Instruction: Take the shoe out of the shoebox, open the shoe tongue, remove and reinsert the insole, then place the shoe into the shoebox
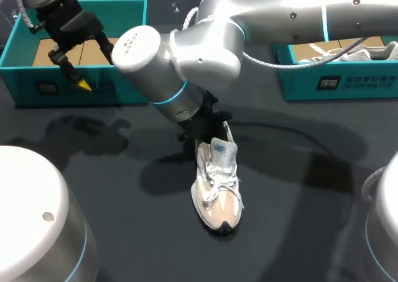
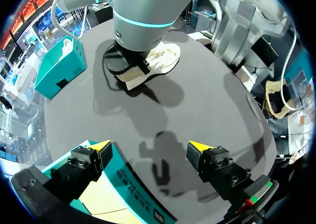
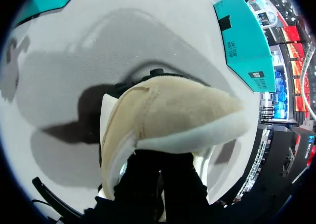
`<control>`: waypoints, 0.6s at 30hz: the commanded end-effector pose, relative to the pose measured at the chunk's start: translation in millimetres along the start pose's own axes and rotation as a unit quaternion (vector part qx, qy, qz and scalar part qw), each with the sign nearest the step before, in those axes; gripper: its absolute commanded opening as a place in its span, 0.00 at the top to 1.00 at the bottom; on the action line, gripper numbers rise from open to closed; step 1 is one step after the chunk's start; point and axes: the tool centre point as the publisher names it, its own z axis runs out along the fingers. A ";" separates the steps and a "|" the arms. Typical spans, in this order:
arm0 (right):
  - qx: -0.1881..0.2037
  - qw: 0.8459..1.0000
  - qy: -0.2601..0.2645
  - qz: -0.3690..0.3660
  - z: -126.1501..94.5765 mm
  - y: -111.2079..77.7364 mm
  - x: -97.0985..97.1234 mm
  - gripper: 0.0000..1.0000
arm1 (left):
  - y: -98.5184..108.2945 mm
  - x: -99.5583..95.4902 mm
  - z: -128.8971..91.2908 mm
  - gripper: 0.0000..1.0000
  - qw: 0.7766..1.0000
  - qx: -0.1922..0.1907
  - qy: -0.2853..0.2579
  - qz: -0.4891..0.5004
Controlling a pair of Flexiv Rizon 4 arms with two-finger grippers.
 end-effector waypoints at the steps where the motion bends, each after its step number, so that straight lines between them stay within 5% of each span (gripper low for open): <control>1: -0.033 0.999 0.032 -0.011 -4.4 -0.8 -3.4 1.00 | 0.0 1.0 -0.2 0.00 1.000 -0.001 0.000 0.000; 9: -0.087 0.996 0.014 -0.009 -50.1 1.7 -11.9 1.00 | 0.0 1.0 -0.2 0.00 1.000 -0.001 0.000 0.000; 18: -0.083 0.997 0.005 -0.004 -41.0 3.7 -18.0 1.00 | 0.0 1.0 -0.2 0.00 1.000 -0.001 0.000 0.000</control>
